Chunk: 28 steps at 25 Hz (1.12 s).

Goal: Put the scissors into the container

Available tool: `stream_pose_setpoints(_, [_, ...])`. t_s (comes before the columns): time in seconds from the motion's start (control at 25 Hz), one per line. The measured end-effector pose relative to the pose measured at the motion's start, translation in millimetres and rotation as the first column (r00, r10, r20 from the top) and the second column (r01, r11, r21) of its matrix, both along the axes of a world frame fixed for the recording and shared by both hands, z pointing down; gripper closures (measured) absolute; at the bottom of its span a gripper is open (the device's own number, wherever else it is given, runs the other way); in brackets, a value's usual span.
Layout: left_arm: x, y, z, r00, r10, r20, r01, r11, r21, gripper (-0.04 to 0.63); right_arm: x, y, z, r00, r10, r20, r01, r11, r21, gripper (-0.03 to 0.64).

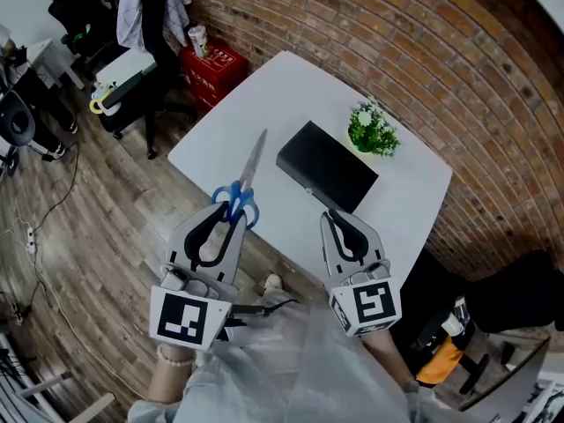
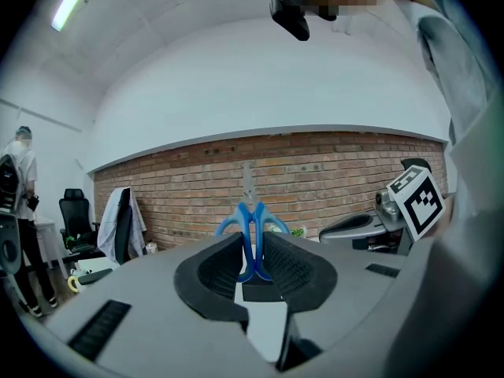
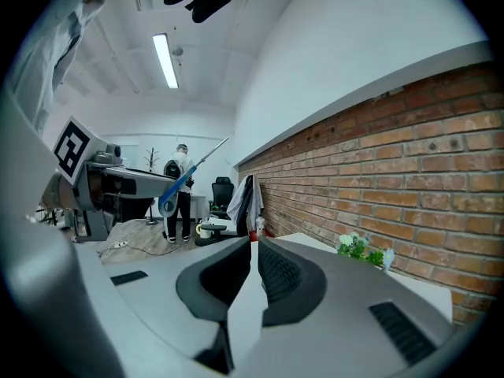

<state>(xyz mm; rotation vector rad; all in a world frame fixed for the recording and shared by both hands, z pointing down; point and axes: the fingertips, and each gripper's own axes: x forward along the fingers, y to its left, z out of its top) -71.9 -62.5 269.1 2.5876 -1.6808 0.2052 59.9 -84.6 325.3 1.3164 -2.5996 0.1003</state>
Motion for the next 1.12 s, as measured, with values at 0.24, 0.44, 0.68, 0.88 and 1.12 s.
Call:
stream_pose_setpoints(0.24, [-6.6,-44.5,-0.9,1.0,0.011,0.018,-0.011,0.999,-0.043,0.502,-4.8,-37.2,5.0,0.999,0.024,0.021,-0.023,0.998,-0.055,0.56])
stream_pose_setpoints(0.44, [-8.6,-43.4,8.5,1.0,0.026,0.018,-0.025,0.998,-0.049,0.501,-9.8,-34.3,19.1,0.999,0.037,0.012,-0.036,0.997,-0.068,0.56])
stream_pose_setpoints(0.68, [-11.2,-50.3,17.4,0.999,0.037,0.022,-0.036,0.997,-0.062,0.502,-14.3,-36.2,37.0,0.999,0.049,0.003,-0.049,0.993,-0.107,0.559])
stream_pose_setpoints(0.88, [-13.3,-59.1,27.0,0.999,0.039,0.026,-0.037,0.996,-0.079,0.501,-13.5,-46.3,68.3,0.995,0.095,0.023,-0.089,0.979,-0.184,0.559])
stream_pose_setpoints(1.12, [-16.1,-61.7,36.5,0.999,0.038,0.037,-0.034,0.994,-0.102,0.5,-14.3,-54.0,113.5,0.989,0.14,0.037,-0.124,0.949,-0.291,0.558])
